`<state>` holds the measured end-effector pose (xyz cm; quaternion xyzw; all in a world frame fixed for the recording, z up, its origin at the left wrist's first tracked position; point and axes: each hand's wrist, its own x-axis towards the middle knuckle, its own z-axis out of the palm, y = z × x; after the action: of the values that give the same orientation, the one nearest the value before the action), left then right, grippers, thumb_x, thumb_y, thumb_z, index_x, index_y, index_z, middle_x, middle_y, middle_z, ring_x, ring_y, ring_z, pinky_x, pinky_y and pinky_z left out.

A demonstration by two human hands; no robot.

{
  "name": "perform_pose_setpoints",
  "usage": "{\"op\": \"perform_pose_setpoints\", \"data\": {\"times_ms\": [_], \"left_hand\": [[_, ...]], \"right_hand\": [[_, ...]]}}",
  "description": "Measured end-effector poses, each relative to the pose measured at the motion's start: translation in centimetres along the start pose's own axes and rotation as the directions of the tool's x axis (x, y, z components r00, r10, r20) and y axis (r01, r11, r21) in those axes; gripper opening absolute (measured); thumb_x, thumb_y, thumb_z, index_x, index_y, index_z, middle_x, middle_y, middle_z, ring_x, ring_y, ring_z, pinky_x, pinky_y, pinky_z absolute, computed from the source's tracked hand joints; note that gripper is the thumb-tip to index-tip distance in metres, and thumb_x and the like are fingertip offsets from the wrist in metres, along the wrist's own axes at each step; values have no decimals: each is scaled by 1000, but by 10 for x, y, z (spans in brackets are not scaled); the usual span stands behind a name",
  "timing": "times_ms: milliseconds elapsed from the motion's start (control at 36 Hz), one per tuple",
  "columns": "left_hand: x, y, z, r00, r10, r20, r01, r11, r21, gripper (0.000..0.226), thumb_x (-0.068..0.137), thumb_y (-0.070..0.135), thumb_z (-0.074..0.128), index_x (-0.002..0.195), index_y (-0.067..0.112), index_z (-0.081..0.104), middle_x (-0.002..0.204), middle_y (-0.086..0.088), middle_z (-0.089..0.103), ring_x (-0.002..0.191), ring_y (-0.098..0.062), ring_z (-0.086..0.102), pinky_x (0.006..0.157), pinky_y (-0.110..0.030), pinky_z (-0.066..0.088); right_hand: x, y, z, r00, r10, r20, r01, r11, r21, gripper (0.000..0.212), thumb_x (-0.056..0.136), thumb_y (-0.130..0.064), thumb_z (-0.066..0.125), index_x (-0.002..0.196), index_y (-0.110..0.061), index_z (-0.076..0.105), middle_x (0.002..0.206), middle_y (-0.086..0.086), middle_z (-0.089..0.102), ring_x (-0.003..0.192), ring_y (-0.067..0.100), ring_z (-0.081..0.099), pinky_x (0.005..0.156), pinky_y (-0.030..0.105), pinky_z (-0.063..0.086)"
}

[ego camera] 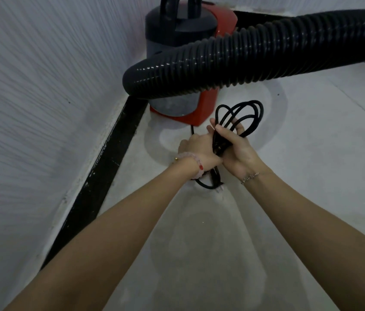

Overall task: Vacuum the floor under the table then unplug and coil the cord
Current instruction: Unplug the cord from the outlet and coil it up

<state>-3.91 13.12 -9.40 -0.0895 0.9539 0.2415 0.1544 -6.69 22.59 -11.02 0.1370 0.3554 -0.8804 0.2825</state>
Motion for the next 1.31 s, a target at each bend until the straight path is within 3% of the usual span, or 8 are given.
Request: {"op": "perform_pose_setpoints", "data": {"times_ms": [111, 194, 472, 639, 778, 889, 1056, 1306], "left_hand": [[8, -14, -8, 967, 166, -193, -88, 930, 358, 40, 81, 19, 54, 121, 19, 55, 97, -7, 68, 96, -29, 64, 85, -38, 43], [14, -24, -14, 806, 400, -437, -47, 778, 626, 21, 72, 15, 50, 77, 23, 69, 59, -1, 63, 55, -22, 64, 75, -37, 53], [8, -79, 15, 853, 449, -265, -149, 696, 702, 7, 66, 10, 60, 70, 15, 60, 63, -2, 60, 59, -21, 62, 49, -28, 48], [-3, -74, 42, 822, 507, -260, -210, 694, 689, 10, 67, 7, 67, 70, 13, 59, 60, -3, 57, 57, -23, 59, 67, -33, 54], [-9, -70, 53, 849, 469, -242, -204, 715, 668, 16, 69, 14, 76, 72, 13, 60, 65, -3, 60, 63, -20, 62, 71, -34, 57], [-5, -83, 44, 759, 602, -247, -294, 656, 695, 6, 79, 16, 65, 76, 13, 61, 68, -3, 59, 64, -22, 61, 64, -31, 52], [15, -95, 12, 800, 584, -138, -275, 561, 781, 27, 71, 16, 64, 92, 16, 46, 79, -1, 63, 73, -21, 63, 65, -33, 53], [-22, -106, 24, 875, 421, -237, -259, 823, 505, 47, 75, 11, 56, 121, 2, 58, 121, -14, 62, 114, -28, 59, 101, -42, 44]], "right_hand": [[3, 0, 3, 999, 51, -11, -49, 992, 119, 40, 86, -1, 60, 122, -12, 45, 93, 9, 71, 87, 17, 69, 86, 31, 56], [1, 3, 7, 993, 114, -40, -109, 989, 101, 20, 90, -6, 57, 110, -10, 53, 95, 9, 67, 83, 15, 69, 83, 29, 57], [-20, 5, -4, 806, 463, -369, -520, 852, -68, 8, 91, -10, 59, 91, -2, 60, 82, 16, 68, 72, 21, 66, 56, 28, 58], [-39, 7, -23, 847, 103, -521, -417, 737, -533, 7, 87, -2, 57, 81, -3, 53, 71, 14, 51, 53, 20, 48, 49, 28, 48], [-46, 5, -35, 846, -532, -39, -26, 32, -999, 68, 79, -10, 64, 140, -2, 35, 141, 17, 34, 125, 30, 38, 110, 36, 29], [-38, 8, -42, 861, -165, 481, 309, -581, -753, 68, 73, -21, 69, 136, -9, 48, 135, 13, 54, 129, 38, 44, 107, 56, 34], [-20, 24, -37, 806, -72, 588, 326, -775, -542, 47, 82, -7, 47, 127, -3, 59, 121, 19, 65, 112, 43, 60, 98, 55, 44], [-7, 36, -42, 777, 41, 628, 332, -875, -354, 39, 86, -1, 41, 120, 4, 62, 111, 20, 67, 93, 40, 64, 85, 47, 53]]}}
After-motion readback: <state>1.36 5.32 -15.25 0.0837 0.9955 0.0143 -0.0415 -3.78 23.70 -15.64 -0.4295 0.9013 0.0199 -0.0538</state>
